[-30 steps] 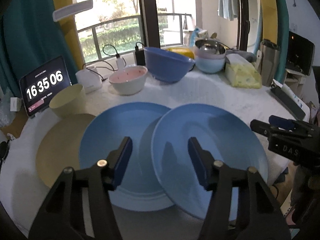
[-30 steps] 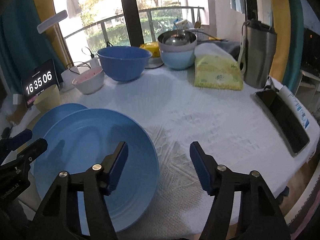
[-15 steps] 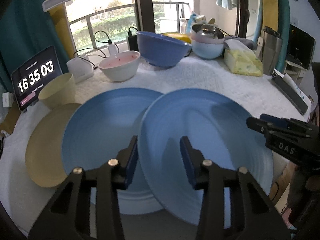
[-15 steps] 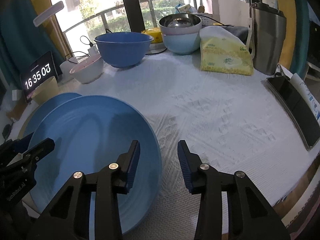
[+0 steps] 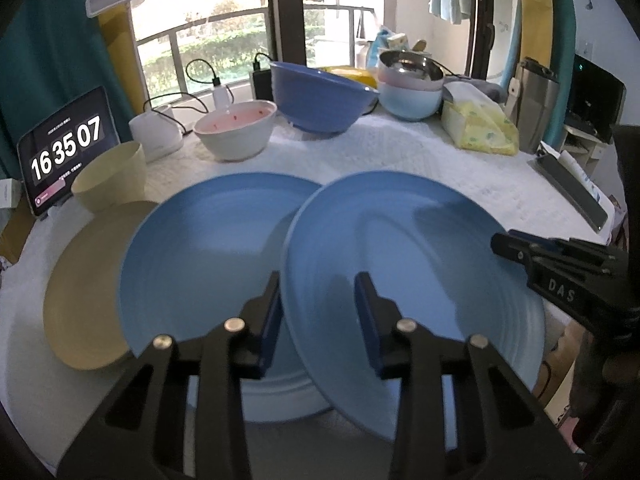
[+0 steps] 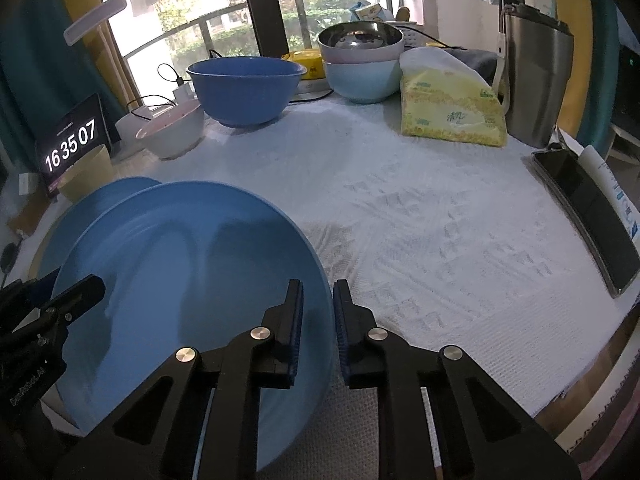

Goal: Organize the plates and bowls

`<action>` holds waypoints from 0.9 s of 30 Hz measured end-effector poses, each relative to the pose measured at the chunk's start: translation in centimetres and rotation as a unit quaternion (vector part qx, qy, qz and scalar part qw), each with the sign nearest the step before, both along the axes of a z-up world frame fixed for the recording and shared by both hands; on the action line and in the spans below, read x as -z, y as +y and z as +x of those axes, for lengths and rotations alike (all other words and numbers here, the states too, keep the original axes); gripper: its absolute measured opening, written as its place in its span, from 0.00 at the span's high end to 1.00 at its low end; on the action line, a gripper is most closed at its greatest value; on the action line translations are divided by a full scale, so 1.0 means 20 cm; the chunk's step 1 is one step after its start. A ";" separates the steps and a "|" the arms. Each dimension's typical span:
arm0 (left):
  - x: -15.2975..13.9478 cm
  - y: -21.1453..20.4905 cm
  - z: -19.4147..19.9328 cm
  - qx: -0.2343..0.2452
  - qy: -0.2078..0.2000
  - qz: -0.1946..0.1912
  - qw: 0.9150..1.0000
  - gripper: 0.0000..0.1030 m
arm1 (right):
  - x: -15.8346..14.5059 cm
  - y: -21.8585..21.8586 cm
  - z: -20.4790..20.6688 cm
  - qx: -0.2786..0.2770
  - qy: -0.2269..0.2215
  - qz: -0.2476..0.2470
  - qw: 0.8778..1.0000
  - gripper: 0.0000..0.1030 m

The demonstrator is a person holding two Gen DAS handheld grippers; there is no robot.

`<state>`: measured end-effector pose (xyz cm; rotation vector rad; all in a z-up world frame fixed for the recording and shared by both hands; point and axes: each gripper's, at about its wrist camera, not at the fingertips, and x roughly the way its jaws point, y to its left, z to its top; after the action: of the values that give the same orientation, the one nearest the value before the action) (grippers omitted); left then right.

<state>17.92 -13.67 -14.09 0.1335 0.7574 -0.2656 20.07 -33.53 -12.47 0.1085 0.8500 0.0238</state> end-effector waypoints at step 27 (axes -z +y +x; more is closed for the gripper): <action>-0.12 0.40 0.02 -0.090 -0.057 -0.037 0.994 0.64 | -0.18 0.39 0.12 -0.062 -0.031 -0.020 0.997 0.83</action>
<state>18.39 -5.62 -11.73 0.0094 0.6397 -0.1136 22.40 -25.66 -8.88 0.0172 0.7935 0.1263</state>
